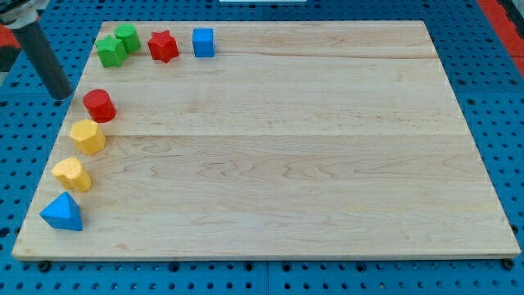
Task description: Move red circle to the right and up of the board
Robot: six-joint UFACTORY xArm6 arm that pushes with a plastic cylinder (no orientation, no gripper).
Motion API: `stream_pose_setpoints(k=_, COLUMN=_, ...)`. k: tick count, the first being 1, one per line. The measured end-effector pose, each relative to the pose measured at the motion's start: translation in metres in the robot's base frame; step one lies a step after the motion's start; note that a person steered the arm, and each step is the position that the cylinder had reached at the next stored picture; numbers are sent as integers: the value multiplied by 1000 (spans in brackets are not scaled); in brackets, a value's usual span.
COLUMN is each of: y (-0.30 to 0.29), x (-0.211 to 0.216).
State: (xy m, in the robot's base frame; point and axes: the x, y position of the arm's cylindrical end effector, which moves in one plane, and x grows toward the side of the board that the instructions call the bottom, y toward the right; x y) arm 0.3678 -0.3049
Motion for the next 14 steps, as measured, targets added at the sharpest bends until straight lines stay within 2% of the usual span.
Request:
stream_pose_setpoints(k=1, y=0, x=0)
stream_pose_setpoints(k=2, y=8, x=18)
stream_pose_setpoints(k=4, y=64, x=26)
stream_pose_setpoints(k=7, y=189, x=44)
stream_pose_setpoints(k=8, y=219, x=49)
stream_pose_setpoints(k=9, y=217, x=70)
stream_pose_setpoints(k=10, y=251, x=70)
stream_pose_setpoints(k=12, y=283, x=-25)
stream_pose_setpoints(k=13, y=305, x=-49)
stream_pose_setpoints(k=14, y=355, x=-52)
